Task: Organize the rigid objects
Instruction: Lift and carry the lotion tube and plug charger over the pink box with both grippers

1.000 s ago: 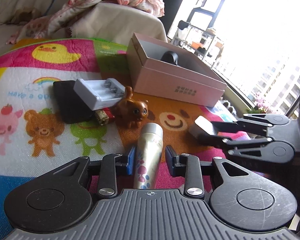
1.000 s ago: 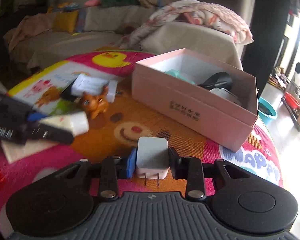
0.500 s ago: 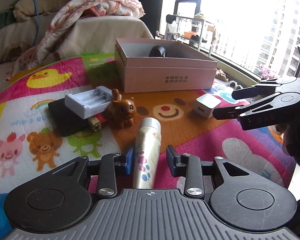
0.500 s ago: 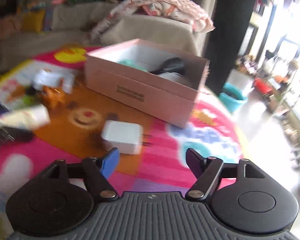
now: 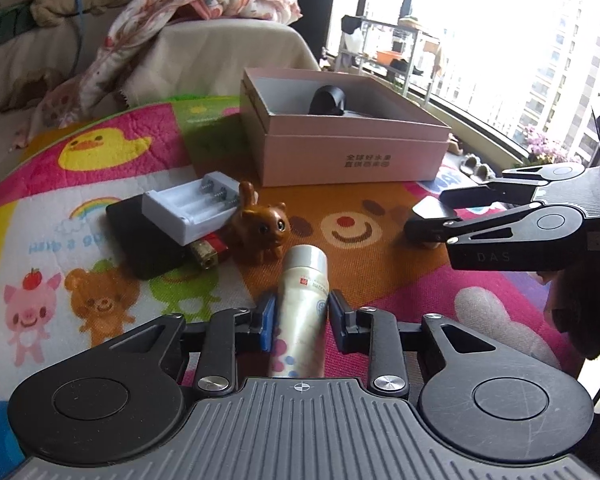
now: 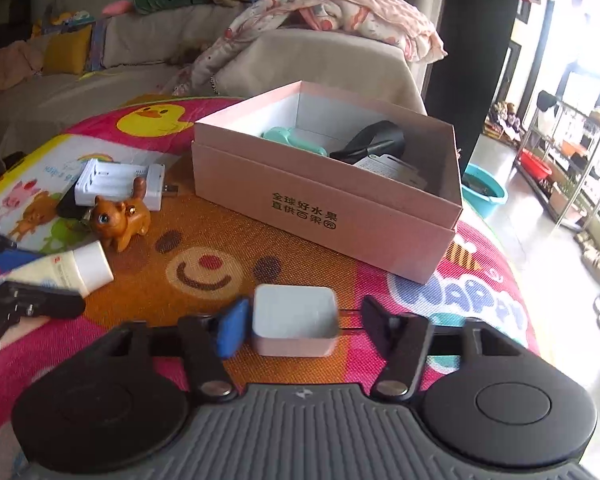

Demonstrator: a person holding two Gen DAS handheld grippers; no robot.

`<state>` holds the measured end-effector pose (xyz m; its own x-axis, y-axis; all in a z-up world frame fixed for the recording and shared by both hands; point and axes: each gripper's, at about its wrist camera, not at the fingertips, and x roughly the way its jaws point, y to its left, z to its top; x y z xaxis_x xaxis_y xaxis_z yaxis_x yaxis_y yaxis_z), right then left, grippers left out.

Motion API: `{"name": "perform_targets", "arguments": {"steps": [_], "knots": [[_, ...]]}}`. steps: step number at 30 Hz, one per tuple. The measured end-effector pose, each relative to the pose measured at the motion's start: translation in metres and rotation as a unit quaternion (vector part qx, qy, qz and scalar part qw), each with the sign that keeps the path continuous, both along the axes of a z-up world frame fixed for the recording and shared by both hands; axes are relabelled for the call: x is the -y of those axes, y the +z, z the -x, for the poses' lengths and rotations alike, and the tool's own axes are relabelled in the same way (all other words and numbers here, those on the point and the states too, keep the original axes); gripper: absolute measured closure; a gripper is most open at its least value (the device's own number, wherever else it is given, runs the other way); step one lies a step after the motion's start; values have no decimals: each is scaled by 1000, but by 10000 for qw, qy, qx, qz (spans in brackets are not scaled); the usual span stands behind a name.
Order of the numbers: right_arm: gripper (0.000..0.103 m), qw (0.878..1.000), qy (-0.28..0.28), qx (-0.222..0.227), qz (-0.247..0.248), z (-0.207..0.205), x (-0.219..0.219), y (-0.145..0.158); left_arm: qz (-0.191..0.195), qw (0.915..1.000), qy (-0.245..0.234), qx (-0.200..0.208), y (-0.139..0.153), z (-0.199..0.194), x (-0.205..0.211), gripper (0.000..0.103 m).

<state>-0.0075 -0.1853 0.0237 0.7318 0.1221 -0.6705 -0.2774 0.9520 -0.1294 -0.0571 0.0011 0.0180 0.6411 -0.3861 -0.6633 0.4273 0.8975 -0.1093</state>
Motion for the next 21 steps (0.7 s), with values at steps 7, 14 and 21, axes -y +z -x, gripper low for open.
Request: {"name": "perform_targets", "arguments": {"steps": [7,14,21], "knots": [[59,9996,275,-5,101,25,7,7,-140,9989,-435,136,1,24,5,72],[59,9990,34,320,-313,40,33,39,580,9953,-552,546,50,20,2,72],[59,9851,-27,1659,-444,30,44,126,895,9773,-710,1784,164,-57,25,72]]}}
